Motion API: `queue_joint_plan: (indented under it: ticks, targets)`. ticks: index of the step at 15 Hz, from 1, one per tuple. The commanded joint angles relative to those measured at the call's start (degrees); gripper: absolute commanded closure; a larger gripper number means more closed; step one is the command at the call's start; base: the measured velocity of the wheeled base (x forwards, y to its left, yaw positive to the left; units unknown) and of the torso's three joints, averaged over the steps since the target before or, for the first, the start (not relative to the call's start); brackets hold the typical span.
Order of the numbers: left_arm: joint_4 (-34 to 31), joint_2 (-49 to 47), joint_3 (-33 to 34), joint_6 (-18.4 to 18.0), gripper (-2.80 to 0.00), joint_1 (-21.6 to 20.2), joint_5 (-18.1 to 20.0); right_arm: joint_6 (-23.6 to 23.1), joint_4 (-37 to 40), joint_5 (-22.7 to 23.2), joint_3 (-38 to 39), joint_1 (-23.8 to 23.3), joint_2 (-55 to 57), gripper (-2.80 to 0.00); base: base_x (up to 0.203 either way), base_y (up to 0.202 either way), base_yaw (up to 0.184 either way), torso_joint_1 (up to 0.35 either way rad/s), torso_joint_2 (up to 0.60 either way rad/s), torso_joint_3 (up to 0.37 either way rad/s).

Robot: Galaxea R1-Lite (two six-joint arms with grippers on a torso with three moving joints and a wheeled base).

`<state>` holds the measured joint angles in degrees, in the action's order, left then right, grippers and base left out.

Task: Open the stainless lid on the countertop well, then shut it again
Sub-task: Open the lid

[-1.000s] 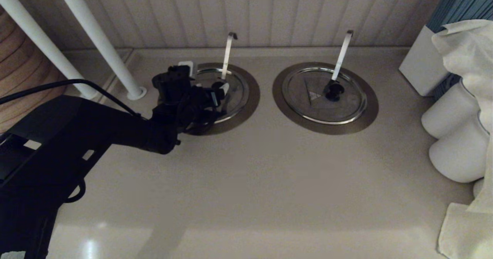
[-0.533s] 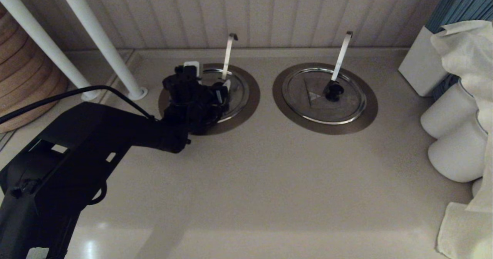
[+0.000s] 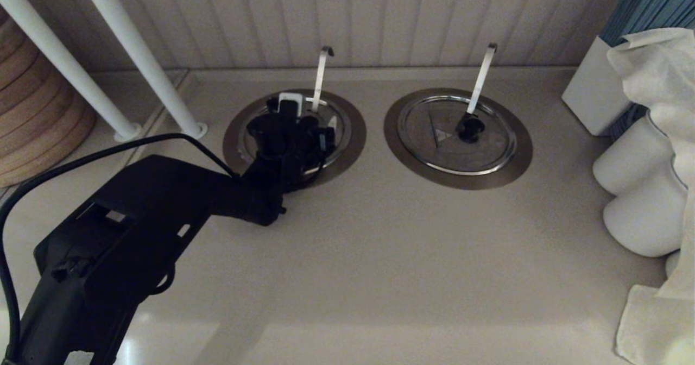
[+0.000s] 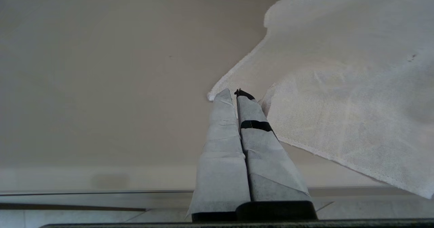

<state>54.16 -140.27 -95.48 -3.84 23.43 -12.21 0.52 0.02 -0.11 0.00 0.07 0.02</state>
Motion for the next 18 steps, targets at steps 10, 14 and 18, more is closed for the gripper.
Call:
queue_joint_plan:
  ticks: [10,14,18]
  targets:
    - [0.2,2.4,1.3,-1.2,-2.8,-2.4,-0.7,0.0,0.0,0.0,0.0,0.0,0.0,0.0,0.0,0.0,0.0,0.0,0.0,0.0]
    - [0.4,1.4,1.3,-2.8,-2.8,-2.3,-0.8,0.0,0.0,0.0,0.0,0.0,0.0,0.0,0.0,0.0,0.0,0.0,0.0,0.0]
    - [0.4,1.2,1.3,-3.5,-2.8,-2.2,-0.8,0.0,0.0,0.0,0.0,0.0,0.0,0.0,0.0,0.0,0.0,0.0,0.0,0.0]
